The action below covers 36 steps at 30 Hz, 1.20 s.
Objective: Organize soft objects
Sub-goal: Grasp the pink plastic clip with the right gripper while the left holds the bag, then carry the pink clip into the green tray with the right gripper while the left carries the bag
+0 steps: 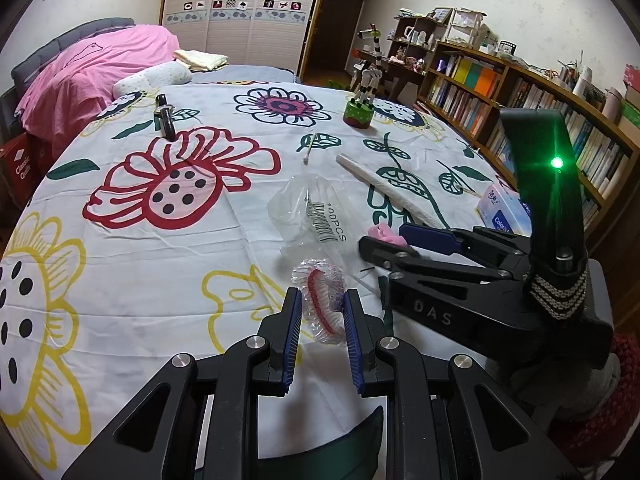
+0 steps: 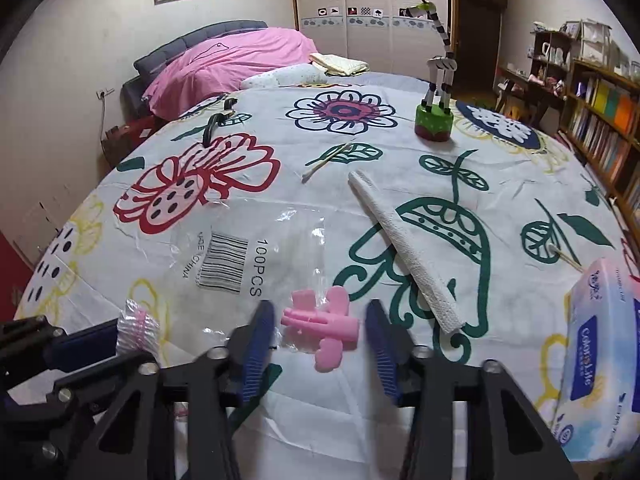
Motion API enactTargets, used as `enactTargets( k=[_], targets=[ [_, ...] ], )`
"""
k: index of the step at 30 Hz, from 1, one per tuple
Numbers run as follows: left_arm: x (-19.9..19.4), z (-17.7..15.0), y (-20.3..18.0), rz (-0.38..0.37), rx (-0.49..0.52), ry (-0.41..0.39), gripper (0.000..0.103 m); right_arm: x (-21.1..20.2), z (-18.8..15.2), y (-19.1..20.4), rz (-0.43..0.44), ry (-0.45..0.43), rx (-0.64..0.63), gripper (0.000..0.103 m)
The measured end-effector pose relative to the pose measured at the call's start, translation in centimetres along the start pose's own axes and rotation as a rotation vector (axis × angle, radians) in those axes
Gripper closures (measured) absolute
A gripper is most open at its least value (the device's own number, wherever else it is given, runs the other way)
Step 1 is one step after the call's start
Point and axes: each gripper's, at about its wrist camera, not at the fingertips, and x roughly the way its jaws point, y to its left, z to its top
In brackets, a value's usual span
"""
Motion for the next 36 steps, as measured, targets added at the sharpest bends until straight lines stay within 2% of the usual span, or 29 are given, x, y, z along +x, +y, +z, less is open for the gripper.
enactTargets(
  k=[12, 22, 36],
  targets=[
    [0.0, -0.1, -0.1, -0.002, 0.004, 0.002, 0.081, -2.6, -0.7, -1.3, 0.032, -0.045, 0.063, 0.061],
    [-0.2, -0.1, -0.1, -0.001, 0.003, 0.0, 0.081, -3.7, -0.8, -0.9, 0.058, -0.063, 0.06, 0.061],
    [-1.2, -0.1, -1.8, -0.017, 0.035, -0.014, 0.081, -7.8, -4.5, -2.3, 0.078, -0.078, 0.122, 0.061]
  ],
)
